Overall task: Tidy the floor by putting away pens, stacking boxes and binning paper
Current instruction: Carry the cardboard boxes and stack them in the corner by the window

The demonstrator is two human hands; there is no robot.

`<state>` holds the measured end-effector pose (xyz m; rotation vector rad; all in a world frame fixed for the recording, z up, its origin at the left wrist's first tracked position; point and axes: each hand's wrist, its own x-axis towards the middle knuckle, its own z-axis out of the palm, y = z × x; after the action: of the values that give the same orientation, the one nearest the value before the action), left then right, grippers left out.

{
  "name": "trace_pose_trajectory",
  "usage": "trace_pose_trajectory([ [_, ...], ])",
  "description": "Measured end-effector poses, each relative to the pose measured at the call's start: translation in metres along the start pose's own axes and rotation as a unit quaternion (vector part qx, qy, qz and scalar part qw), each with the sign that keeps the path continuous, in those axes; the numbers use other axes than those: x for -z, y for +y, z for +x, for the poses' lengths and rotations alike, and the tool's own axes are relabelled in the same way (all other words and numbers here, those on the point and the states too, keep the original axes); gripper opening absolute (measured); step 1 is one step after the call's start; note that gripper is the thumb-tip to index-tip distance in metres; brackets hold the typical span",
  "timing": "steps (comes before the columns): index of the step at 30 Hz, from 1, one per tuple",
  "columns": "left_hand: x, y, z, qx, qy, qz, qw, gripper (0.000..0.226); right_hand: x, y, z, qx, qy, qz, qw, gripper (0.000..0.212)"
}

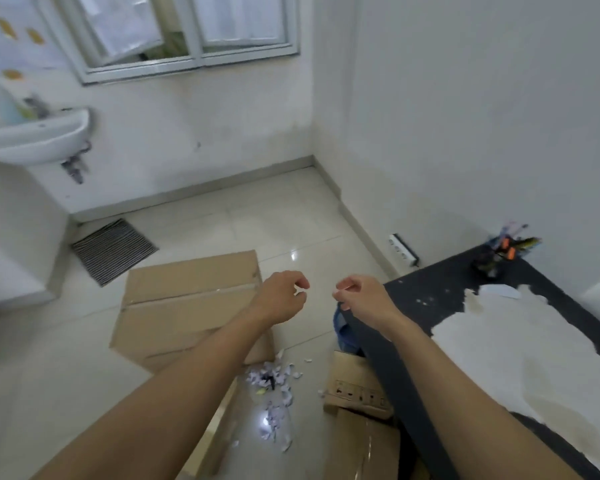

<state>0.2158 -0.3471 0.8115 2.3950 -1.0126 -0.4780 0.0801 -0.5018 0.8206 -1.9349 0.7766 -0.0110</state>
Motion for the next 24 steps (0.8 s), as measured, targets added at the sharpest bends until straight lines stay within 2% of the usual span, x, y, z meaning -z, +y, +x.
trace_pose_trajectory([
  [10, 0.07, -0.13, -0.117, 0.141, 0.075, -0.007, 0.987, 0.023, -0.149, -0.064, -0.016, 0.045, -0.134, -0.057, 0.988, 0.025],
  [17, 0.095, -0.204, -0.203, 0.19, 0.078, -0.032, 0.978, 0.024, -0.237, -0.082, -0.065, 0.047, -0.178, -0.082, 0.98, 0.027],
  [24, 0.121, -0.274, -0.295, 0.21, 0.099, -0.068, 0.97, 0.025, -0.32, -0.113, -0.124, 0.054, -0.195, -0.092, 0.975, 0.012],
])
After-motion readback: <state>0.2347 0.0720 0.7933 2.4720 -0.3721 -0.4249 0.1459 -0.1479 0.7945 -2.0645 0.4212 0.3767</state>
